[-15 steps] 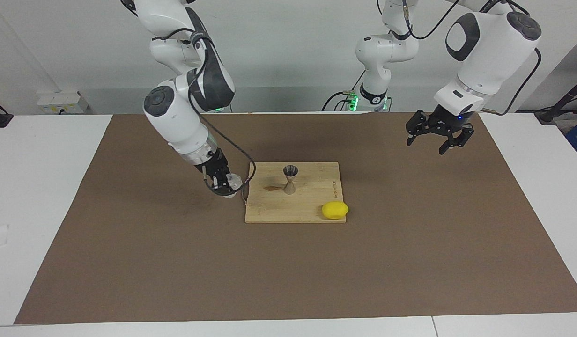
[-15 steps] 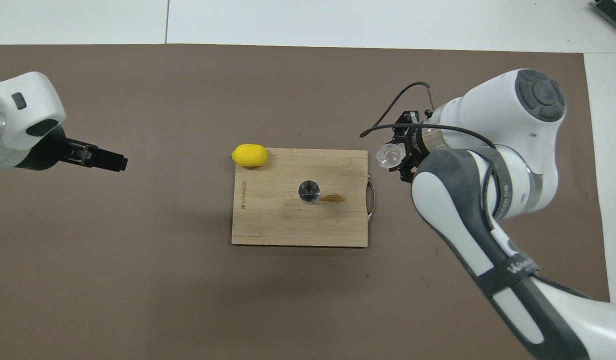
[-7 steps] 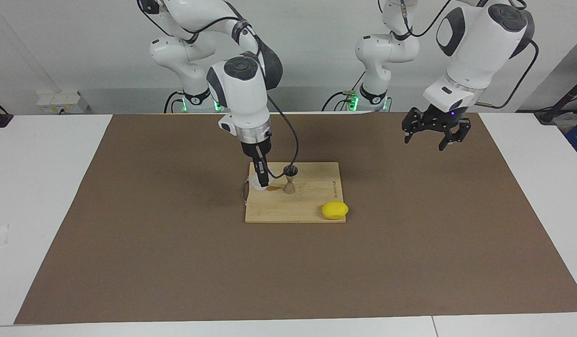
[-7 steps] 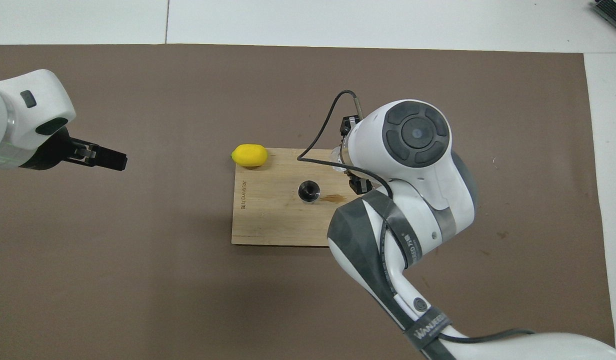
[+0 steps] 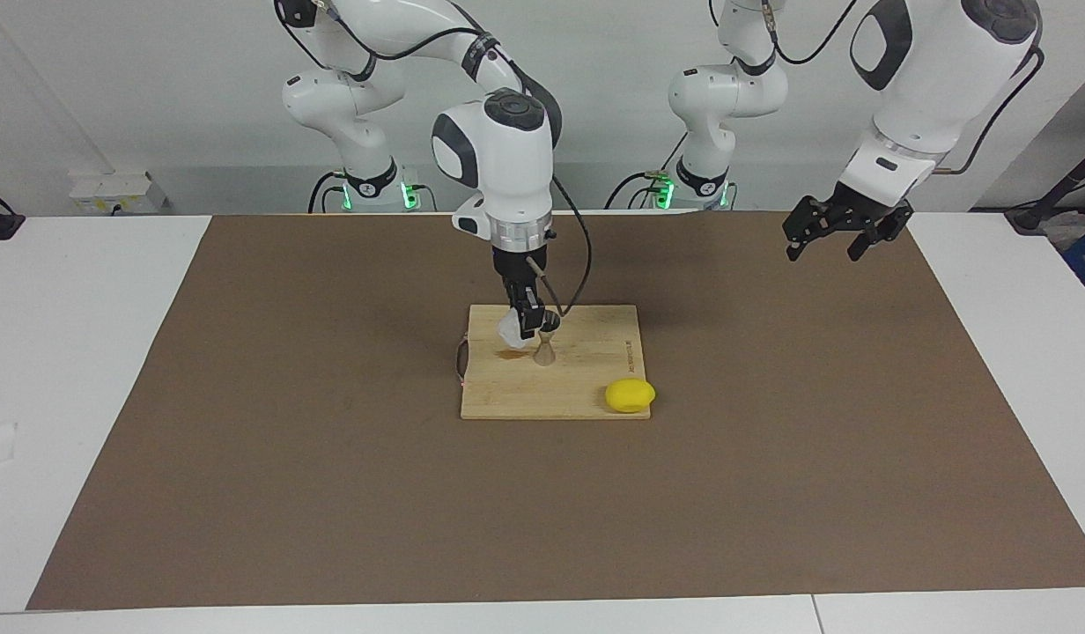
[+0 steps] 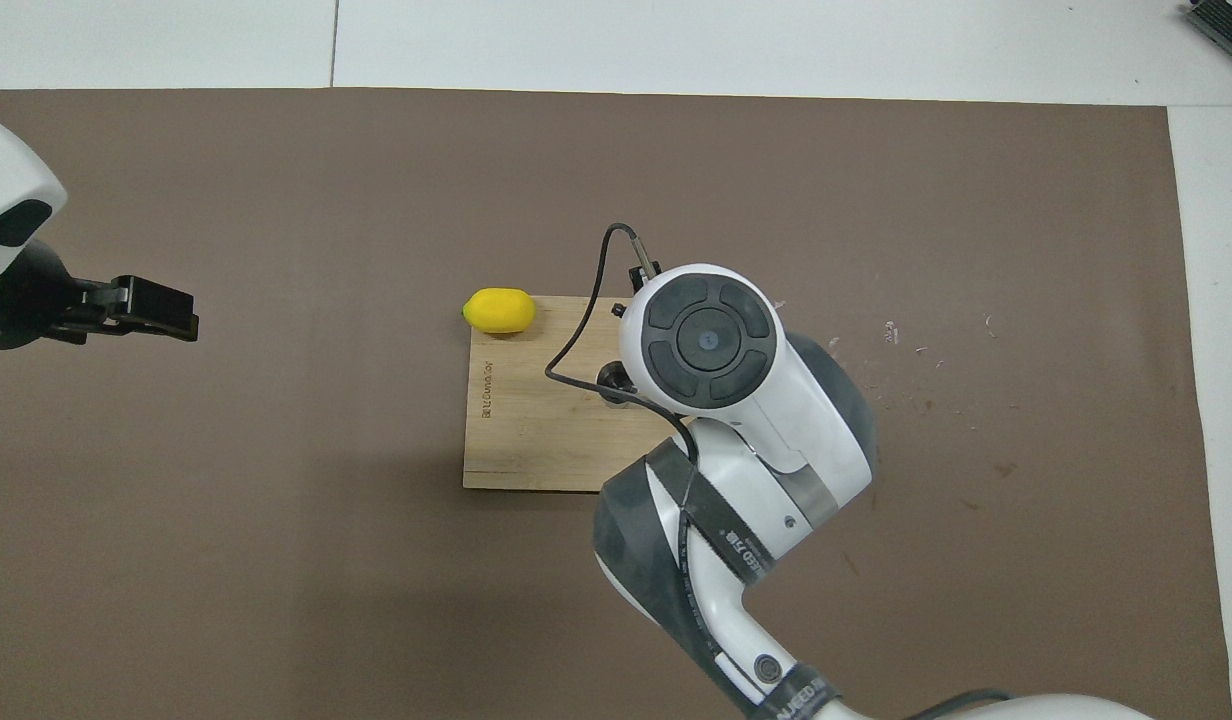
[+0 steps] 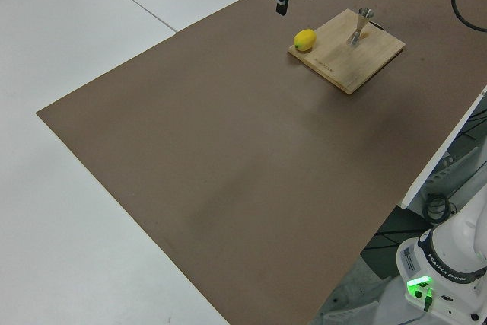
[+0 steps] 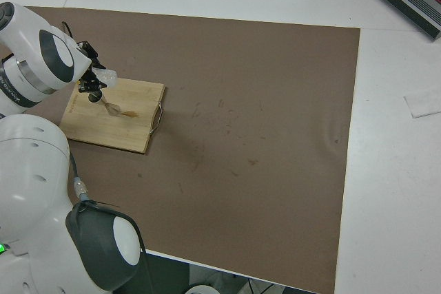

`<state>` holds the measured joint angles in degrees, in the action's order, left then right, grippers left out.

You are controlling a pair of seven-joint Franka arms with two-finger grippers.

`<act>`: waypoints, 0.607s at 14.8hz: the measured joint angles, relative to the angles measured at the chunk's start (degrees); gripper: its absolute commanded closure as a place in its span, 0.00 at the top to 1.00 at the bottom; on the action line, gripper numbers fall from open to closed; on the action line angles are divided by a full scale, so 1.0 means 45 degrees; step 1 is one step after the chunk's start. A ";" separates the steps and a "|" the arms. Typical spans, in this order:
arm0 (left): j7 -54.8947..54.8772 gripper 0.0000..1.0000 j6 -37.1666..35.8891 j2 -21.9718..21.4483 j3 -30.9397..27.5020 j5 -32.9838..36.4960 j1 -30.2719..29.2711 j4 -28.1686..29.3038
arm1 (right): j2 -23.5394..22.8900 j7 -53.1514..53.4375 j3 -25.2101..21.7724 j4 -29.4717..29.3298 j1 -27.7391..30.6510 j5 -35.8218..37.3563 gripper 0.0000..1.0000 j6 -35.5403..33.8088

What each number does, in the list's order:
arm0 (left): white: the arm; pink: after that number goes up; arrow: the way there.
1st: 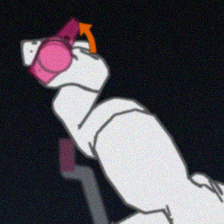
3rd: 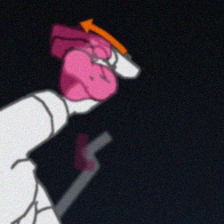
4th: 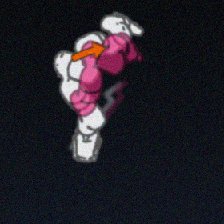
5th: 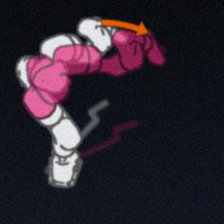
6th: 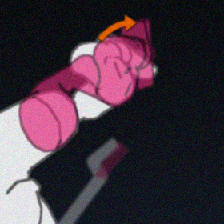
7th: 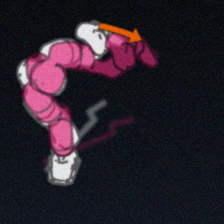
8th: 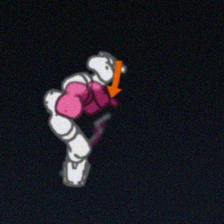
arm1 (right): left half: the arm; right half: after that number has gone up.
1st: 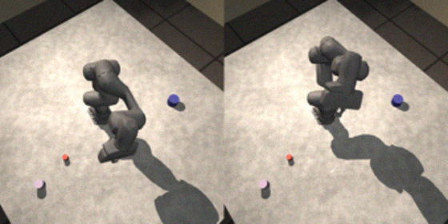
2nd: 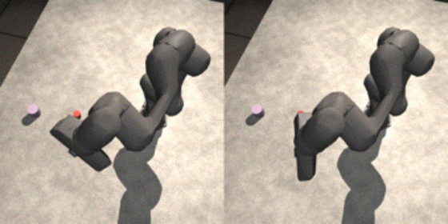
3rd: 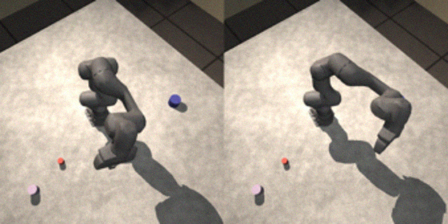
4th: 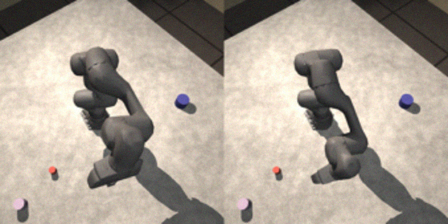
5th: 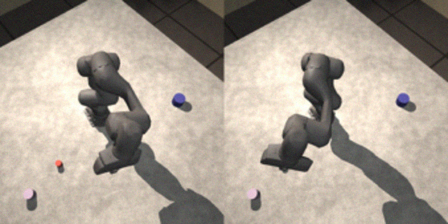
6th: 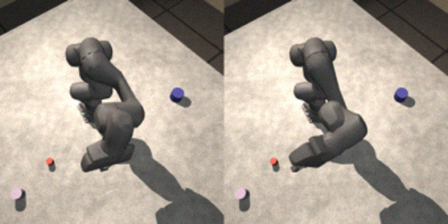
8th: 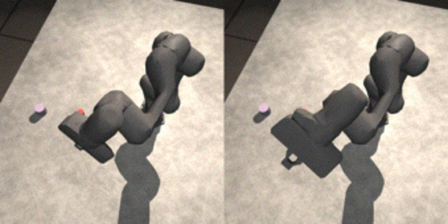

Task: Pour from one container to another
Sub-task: 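Carry the glass cup with the right gripper above the metal cup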

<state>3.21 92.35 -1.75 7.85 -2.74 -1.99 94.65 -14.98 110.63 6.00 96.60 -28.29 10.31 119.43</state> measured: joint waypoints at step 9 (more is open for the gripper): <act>0.1879 1.00 -0.0324 0.0043 0.1002 0.0069 -0.0331 -0.0073 | -0.0001 0.0003 0.0007 0.0417 -0.0671 0.2295 0.00 -0.0103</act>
<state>11.66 90.89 -1.56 12.35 -2.43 -3.48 94.32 -14.99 110.64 6.03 98.48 -31.31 20.64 118.97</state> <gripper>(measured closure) 0.000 0.498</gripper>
